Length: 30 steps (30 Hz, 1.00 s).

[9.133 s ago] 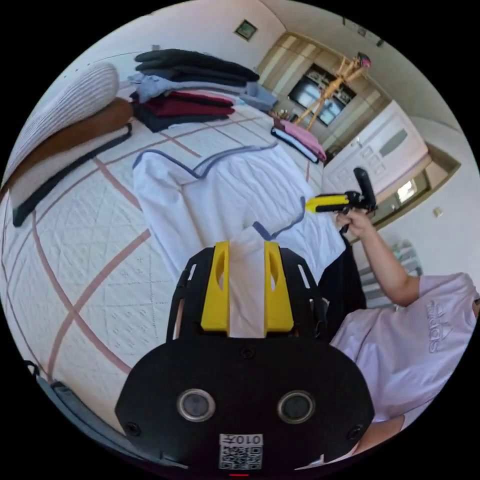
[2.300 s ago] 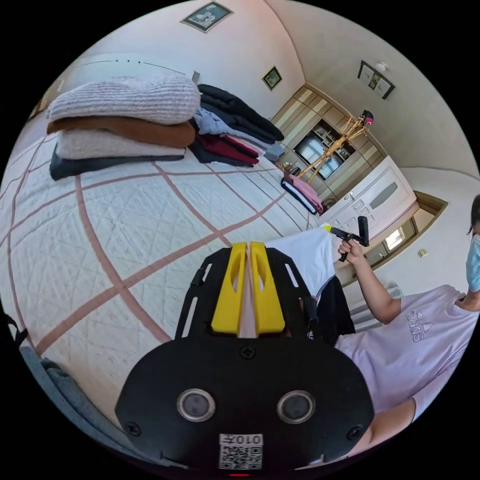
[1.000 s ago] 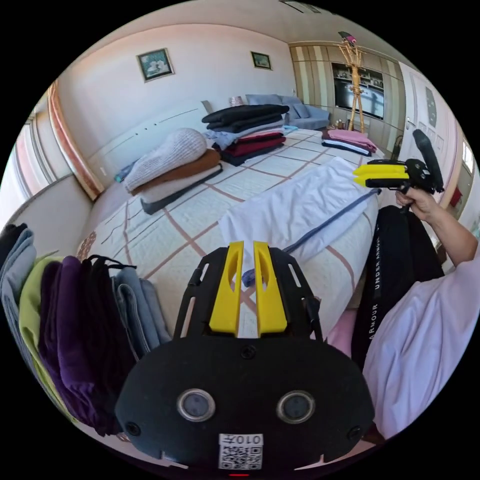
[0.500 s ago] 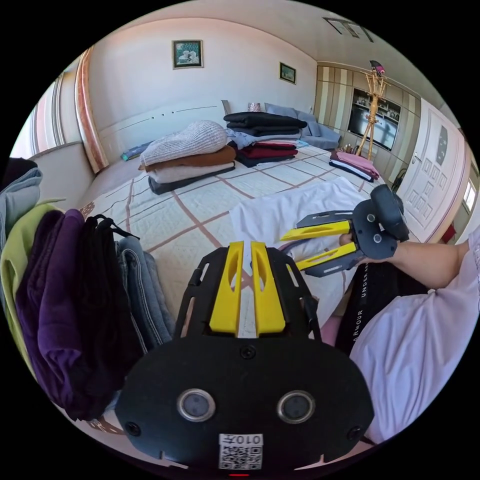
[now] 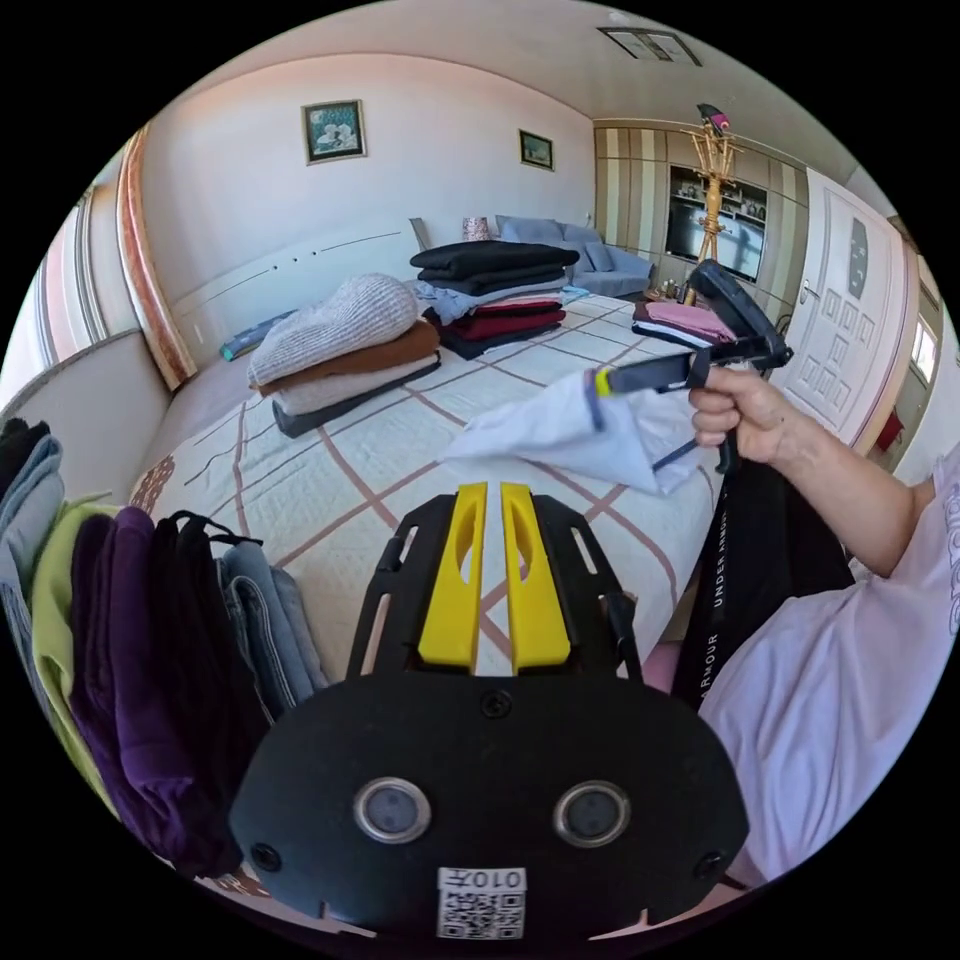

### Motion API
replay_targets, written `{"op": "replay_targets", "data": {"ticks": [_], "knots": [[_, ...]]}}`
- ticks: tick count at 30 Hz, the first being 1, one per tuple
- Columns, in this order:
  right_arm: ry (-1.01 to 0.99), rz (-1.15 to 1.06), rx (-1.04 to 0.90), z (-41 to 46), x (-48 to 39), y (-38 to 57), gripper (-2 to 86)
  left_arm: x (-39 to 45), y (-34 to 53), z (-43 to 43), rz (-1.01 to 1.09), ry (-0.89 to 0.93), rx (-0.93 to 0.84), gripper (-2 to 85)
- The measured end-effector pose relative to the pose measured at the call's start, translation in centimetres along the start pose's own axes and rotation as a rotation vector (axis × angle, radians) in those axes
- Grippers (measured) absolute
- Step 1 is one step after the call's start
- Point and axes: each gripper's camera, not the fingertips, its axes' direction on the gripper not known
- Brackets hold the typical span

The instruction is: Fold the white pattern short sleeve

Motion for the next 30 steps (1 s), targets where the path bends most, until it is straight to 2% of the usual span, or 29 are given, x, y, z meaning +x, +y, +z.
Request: {"op": "replay_targets", "data": {"ticks": [2,5,8,10,19,24,30], "knots": [[-0.075,0.217,0.227,-6.8,6.0,3.9,5.9,0.6,-1.0,0.3,0.017,0.013,0.008,1.5],[-0.049,0.485,0.449,-12.1,12.6,11.8,5.8,1.8,-2.7,1.7,0.036,0.082,0.014,2.3],[0.014,0.712,0.472,-12.2,18.1,18.3,5.9,4.3,-5.1,4.2,0.102,0.141,-0.006,4.0],[-0.019,0.776,0.497,-11.5,19.9,21.0,5.9,7.8,-7.6,6.4,0.213,0.166,-0.037,5.6],[-0.120,0.738,0.556,-10.6,20.5,22.9,6.0,22.0,-12.3,13.2,0.592,0.212,-0.056,9.1],[-0.067,0.724,0.501,-10.5,19.9,23.8,5.9,24.8,-13.5,16.6,0.659,0.196,-0.117,9.5],[-0.013,0.737,0.452,-10.9,20.1,27.1,3.5,22.9,-14.3,18.9,0.631,0.255,-0.167,9.4]]}}
